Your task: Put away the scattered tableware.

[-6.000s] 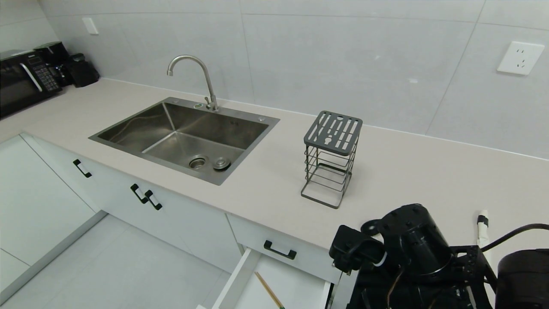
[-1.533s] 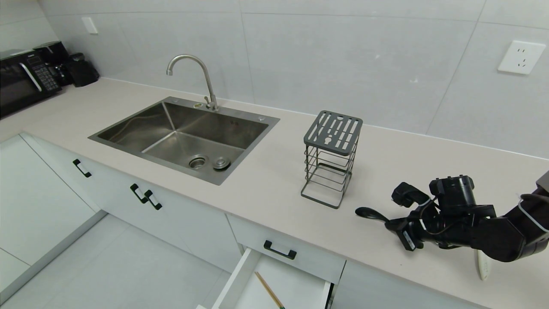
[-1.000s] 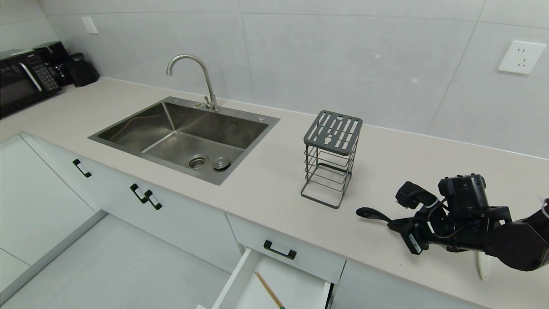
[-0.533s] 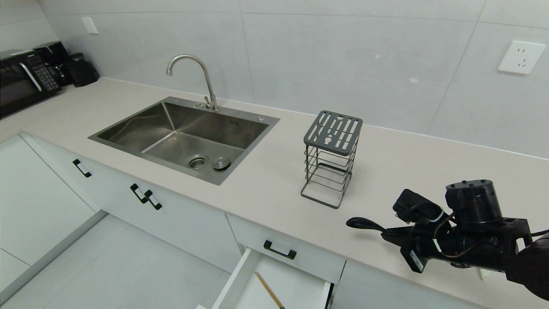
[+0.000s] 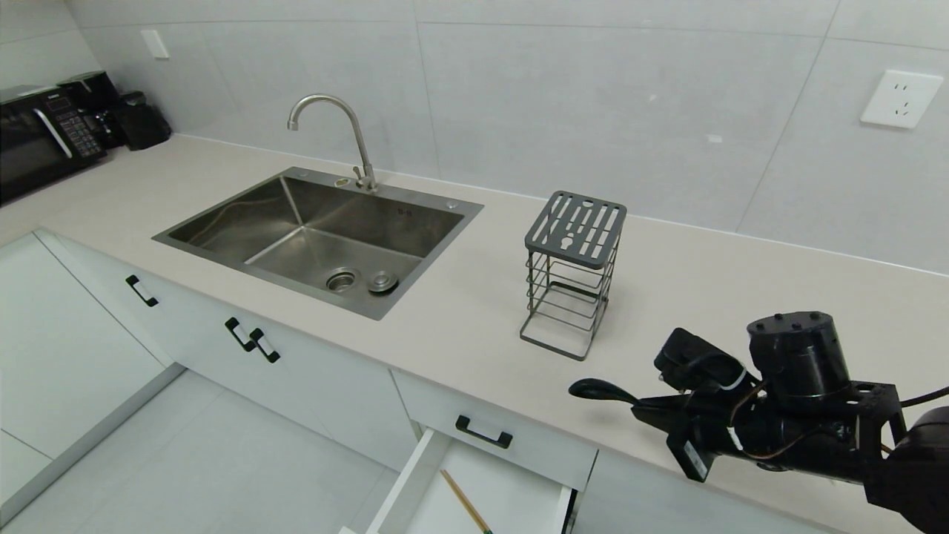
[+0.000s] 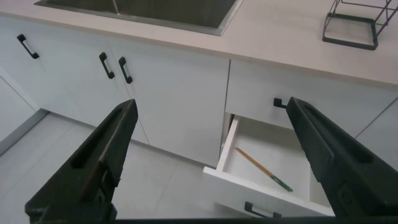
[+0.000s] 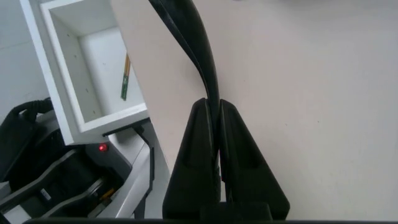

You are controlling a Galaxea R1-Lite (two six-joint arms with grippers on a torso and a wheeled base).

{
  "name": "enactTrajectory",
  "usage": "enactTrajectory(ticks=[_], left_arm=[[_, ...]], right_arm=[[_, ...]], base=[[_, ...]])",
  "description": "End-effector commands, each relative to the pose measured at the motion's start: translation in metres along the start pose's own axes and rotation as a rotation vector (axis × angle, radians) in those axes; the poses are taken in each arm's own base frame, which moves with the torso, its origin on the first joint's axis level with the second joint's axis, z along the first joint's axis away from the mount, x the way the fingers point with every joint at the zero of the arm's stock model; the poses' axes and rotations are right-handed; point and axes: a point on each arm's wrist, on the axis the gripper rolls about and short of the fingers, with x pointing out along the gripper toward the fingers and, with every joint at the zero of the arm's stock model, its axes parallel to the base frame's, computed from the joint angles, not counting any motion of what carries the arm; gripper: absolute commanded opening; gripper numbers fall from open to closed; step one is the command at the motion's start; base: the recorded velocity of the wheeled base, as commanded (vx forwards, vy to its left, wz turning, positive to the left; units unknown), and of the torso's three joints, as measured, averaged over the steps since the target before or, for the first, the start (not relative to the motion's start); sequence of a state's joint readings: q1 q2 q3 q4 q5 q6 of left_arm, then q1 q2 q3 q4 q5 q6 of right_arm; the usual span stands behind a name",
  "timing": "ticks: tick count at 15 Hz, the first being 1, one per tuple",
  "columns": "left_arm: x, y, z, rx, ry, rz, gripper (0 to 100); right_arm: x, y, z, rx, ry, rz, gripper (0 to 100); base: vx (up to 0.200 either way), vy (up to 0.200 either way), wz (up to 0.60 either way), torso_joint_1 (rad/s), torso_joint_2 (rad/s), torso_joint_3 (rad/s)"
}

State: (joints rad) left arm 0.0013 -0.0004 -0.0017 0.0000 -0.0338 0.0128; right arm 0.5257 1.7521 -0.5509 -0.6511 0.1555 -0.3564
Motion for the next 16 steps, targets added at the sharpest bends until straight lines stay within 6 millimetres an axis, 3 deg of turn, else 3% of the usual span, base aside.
enactTrajectory(ticks=[1,5,10,16], left_arm=[[0.0,0.0,0.0,-0.001,0.001,0.0,100],[0.0,0.0,0.0,-0.001,0.001,0.0,100],[0.0,0.0,0.0,-0.001,0.001,0.0,100],[0.0,0.0,0.0,-0.001,0.001,0.0,100]], right_arm=[[0.013,0.023,0.01,-0.005,-0.008,0.061,0],[0.032,0.049,0.021,-0.047,-0.025,0.131,0],[0.07,0.109,0.033,-0.087,-0.014,0.246,0],[0.079,0.131,0.051,-0.011,-0.045,0.26,0]], base=[[0.0,0.0,0.0,0.0,0.0,0.0],[0.0,0.0,0.0,0.0,0.0,0.0],[0.0,0.0,0.0,0.0,0.0,0.0],[0.0,0.0,0.0,0.0,0.0,0.0]])
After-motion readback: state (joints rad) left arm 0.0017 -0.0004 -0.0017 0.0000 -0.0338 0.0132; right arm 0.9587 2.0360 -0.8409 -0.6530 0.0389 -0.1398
